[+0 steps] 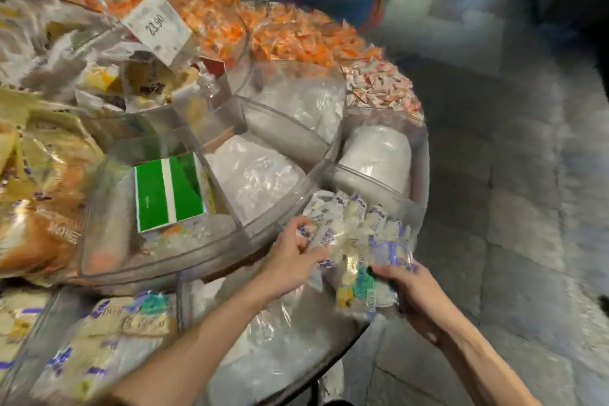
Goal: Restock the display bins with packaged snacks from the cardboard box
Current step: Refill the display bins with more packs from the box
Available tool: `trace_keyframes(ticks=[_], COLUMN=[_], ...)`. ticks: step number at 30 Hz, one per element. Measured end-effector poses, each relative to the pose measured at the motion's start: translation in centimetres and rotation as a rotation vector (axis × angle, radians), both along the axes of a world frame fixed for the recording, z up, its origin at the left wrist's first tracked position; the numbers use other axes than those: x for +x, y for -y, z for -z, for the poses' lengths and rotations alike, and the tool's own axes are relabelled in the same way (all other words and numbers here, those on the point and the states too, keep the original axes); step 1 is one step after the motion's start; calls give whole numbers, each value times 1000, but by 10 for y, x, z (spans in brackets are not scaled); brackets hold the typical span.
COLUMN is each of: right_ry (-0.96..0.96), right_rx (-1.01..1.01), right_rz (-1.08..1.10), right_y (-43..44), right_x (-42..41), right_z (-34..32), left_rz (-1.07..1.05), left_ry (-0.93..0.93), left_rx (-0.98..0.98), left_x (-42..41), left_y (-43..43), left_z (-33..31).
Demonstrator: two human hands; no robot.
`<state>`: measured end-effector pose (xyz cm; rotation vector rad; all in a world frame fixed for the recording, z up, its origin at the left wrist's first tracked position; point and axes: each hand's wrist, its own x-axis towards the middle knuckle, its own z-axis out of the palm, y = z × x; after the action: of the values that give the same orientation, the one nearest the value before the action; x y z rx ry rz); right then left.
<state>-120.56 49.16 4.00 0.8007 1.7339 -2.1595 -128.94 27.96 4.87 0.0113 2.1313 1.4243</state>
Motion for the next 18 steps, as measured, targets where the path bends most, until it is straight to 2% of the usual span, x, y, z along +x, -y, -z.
trace_keyframes(ticks=[4, 6, 9, 13, 16, 18], right_ry=[5, 6, 18, 59, 70, 73], right_rx=[-93, -139, -88, -107, -87, -56], right_rz=[83, 103, 79, 27, -30, -44], right_y=[-47, -62, -76, -86, -92, -94], right_x=[-29, -40, -50, -64, -74, -81], right_z=[-18, -19, -9, -17, -16, -15], left_rz=[-73, -44, 7, -24, 96, 203], left_ry=[-151, -215, -298, -420, -559, -645], left_rx=[-103, -239, -411, -470, -602, -771], left_x=[-46, -70, -93, -105, -111, -112], left_y=[-40, -54, -73, -98, -106, -105], left_z=[-7, -5, 9, 26, 41, 49])
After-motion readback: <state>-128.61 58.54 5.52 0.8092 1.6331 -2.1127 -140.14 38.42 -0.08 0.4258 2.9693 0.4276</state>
